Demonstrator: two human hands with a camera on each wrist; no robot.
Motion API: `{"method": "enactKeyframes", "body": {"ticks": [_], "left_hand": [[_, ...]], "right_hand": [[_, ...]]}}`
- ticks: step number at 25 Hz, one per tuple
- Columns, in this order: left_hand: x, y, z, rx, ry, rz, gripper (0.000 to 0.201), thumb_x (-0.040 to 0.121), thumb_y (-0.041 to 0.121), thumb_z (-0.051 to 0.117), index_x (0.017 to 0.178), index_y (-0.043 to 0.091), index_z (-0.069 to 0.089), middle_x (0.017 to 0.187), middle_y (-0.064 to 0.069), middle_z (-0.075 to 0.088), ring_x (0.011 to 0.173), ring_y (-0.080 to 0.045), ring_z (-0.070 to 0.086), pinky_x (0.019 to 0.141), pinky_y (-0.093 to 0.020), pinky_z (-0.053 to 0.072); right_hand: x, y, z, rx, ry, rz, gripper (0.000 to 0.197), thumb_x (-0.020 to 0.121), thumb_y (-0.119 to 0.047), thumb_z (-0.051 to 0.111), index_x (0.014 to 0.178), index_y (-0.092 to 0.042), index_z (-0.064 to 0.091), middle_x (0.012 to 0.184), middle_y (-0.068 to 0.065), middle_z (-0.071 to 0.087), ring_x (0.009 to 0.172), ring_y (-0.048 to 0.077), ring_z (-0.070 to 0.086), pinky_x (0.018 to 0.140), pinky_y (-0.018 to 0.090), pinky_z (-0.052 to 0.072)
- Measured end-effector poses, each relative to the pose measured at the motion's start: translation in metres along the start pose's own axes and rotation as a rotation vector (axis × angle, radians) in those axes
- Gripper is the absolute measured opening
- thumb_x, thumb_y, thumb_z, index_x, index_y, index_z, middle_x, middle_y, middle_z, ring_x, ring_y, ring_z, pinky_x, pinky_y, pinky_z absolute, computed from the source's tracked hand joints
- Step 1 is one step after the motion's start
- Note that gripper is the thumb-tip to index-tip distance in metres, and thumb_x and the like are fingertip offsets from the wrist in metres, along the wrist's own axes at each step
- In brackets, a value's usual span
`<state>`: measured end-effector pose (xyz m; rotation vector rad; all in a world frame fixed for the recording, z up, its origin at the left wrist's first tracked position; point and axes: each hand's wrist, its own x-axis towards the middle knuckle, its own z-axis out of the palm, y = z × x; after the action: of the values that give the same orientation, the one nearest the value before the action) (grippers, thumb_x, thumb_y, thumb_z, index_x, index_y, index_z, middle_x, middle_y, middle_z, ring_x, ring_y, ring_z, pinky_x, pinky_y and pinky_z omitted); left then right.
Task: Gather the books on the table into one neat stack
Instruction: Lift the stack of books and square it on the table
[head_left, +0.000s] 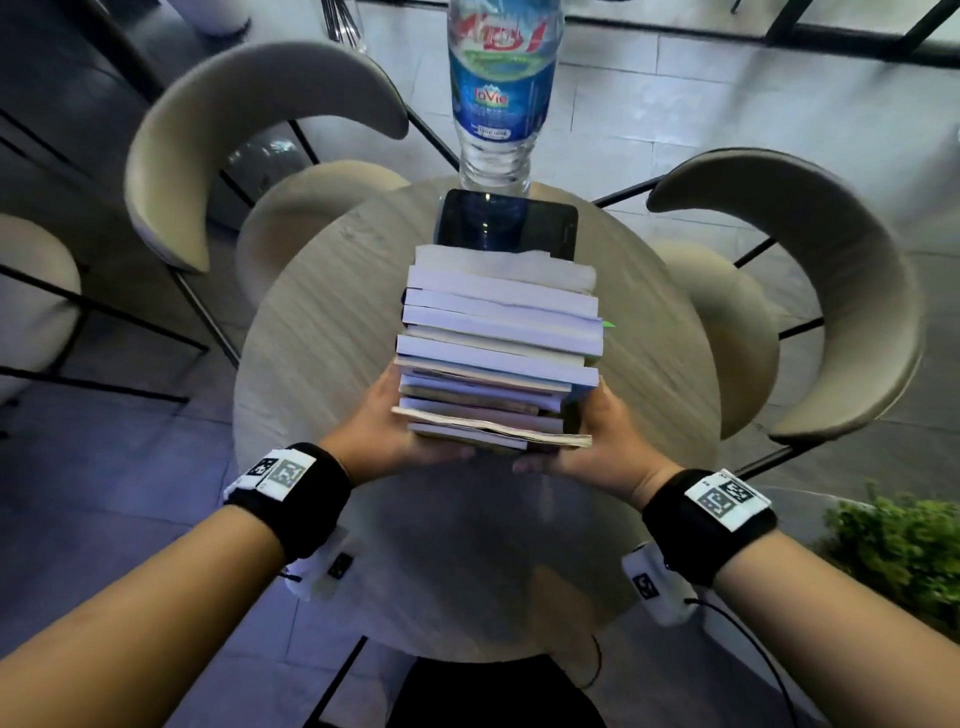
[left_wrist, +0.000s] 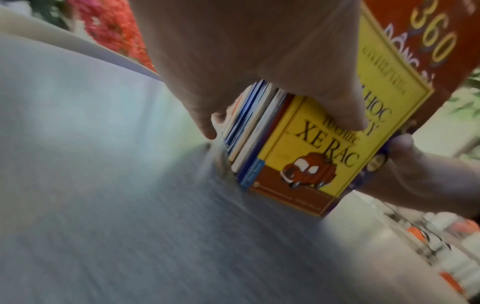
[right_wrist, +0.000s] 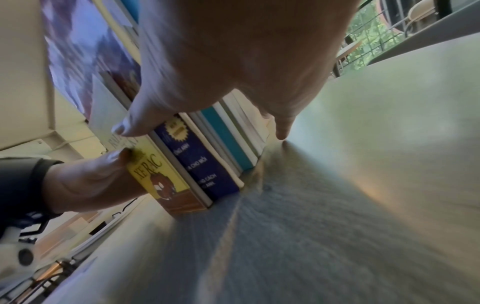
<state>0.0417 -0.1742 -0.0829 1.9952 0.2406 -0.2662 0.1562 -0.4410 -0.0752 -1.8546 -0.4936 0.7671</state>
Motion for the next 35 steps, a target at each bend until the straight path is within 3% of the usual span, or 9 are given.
{"method": "enactKeyframes", "body": {"ticks": [4,7,9,12,17,22,28,32,35], "left_hand": [[-0.008,0.028,-0.001,-0.103,0.034,-0.001,0.092,0.061,0.040,0.096,0.139,0.013,0.056,0.135,0.003,0.065,0.126,-0.007,0.061,0.107,-0.034,0.051],[-0.003,0.039,-0.005,-0.106,0.029,0.016,0.092,0.060,0.049,0.094,0.137,0.015,0.058,0.134,0.003,0.065,0.126,-0.007,0.061,0.106,-0.031,0.051],[-0.003,0.041,-0.007,-0.132,0.024,0.037,0.090,0.061,0.049,0.093,0.135,0.012,0.059,0.131,0.006,0.067,0.123,-0.004,0.062,0.102,-0.021,0.051],[0.000,0.041,-0.004,-0.149,0.024,0.084,0.080,0.065,0.042,0.092,0.131,0.008,0.062,0.126,0.017,0.069,0.120,-0.001,0.064,0.100,-0.016,0.049],[-0.004,0.035,0.003,-0.230,0.103,0.094,0.079,0.064,0.035,0.091,0.132,0.008,0.060,0.123,0.011,0.071,0.118,-0.004,0.065,0.099,-0.019,0.051],[-0.003,0.020,0.007,-0.277,0.100,0.085,0.084,0.063,0.027,0.095,0.132,0.001,0.056,0.124,0.017,0.069,0.117,0.000,0.065,0.096,-0.016,0.051],[0.002,0.009,0.008,-0.295,0.052,0.018,0.105,0.062,0.046,0.095,0.143,0.000,0.047,0.138,-0.015,0.059,0.131,-0.024,0.059,0.108,-0.046,0.050],[0.006,0.004,0.010,-0.386,0.029,-0.016,0.110,0.063,0.033,0.098,0.147,-0.002,0.037,0.141,-0.019,0.056,0.131,-0.030,0.058,0.107,-0.053,0.049],[0.004,0.004,0.010,-0.393,0.023,-0.029,0.110,0.062,0.033,0.098,0.147,-0.002,0.037,0.141,-0.018,0.056,0.133,-0.029,0.057,0.108,-0.052,0.049]], "right_hand": [[-0.010,-0.011,0.006,0.059,0.035,0.037,0.142,0.048,-0.055,0.099,0.158,-0.009,0.022,0.146,-0.011,0.055,0.136,0.011,0.055,0.113,0.044,0.048],[-0.005,-0.017,0.004,0.084,-0.010,0.014,0.134,0.050,-0.038,0.102,0.157,-0.014,0.025,0.128,-0.039,0.059,0.123,-0.010,0.058,0.102,0.019,0.050],[-0.002,-0.012,0.006,0.124,-0.021,-0.003,0.129,0.055,-0.019,0.101,0.157,-0.010,0.023,0.124,-0.045,0.058,0.119,-0.017,0.057,0.095,0.008,0.047],[0.000,-0.003,0.012,0.183,0.048,-0.008,0.125,0.058,-0.031,0.097,0.156,-0.007,0.024,0.129,-0.035,0.062,0.122,-0.007,0.061,0.098,0.019,0.052],[-0.005,-0.011,0.025,0.249,0.091,-0.057,0.111,0.060,-0.034,0.093,0.143,0.013,0.035,0.118,-0.035,0.066,0.111,-0.014,0.064,0.088,0.006,0.049],[-0.010,-0.011,0.030,0.159,0.178,-0.077,0.094,0.061,-0.052,0.093,0.130,-0.001,0.054,0.119,-0.012,0.068,0.112,-0.003,0.066,0.088,0.012,0.050],[-0.002,-0.009,0.025,0.142,0.165,-0.069,0.085,0.062,-0.031,0.098,0.131,-0.005,0.055,0.120,-0.007,0.071,0.115,0.008,0.069,0.092,0.024,0.055],[-0.001,-0.012,0.021,0.189,0.153,-0.017,0.097,0.056,-0.052,0.096,0.134,-0.010,0.054,0.124,-0.005,0.072,0.118,0.014,0.069,0.097,0.037,0.057],[-0.006,-0.012,0.023,0.213,0.157,0.005,0.103,0.054,-0.053,0.097,0.136,-0.012,0.051,0.125,-0.009,0.070,0.119,0.011,0.068,0.098,0.033,0.058]]}}
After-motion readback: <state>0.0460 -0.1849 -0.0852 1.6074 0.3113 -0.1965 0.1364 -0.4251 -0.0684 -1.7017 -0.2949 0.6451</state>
